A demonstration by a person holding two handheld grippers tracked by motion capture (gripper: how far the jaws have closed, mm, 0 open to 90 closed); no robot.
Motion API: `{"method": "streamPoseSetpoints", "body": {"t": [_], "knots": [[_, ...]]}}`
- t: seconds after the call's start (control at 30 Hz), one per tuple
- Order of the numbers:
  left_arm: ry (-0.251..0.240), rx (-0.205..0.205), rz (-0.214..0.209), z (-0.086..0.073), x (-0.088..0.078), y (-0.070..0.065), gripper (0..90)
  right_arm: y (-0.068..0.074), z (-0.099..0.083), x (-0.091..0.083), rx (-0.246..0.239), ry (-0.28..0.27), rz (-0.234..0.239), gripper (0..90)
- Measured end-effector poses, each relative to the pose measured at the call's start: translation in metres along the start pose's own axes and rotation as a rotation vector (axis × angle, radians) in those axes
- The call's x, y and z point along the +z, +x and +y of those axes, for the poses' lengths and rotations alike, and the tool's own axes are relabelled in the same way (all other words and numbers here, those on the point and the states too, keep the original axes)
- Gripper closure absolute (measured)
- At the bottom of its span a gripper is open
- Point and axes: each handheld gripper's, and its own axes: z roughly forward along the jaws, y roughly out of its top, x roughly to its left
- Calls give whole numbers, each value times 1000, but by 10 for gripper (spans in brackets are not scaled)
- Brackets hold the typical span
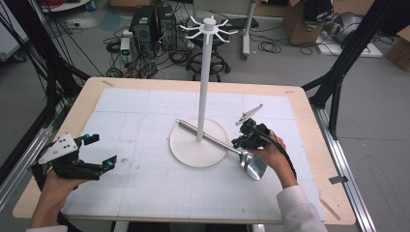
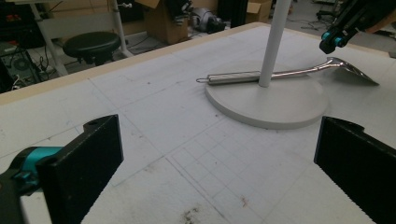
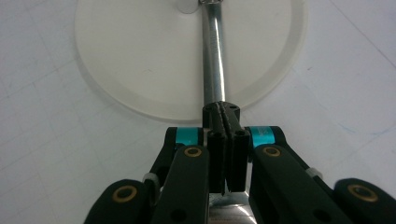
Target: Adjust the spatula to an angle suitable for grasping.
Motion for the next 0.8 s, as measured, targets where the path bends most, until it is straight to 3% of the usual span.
{"method": "streamPoseSetpoints", "body": {"t": [0.27, 0.8], "knots": [[0, 0, 0, 0, 0, 0, 17, 0, 1, 3, -9, 13, 21, 897], [14, -7, 9, -5, -2, 2, 17, -11, -3, 20, 1, 73, -35, 896]]}}
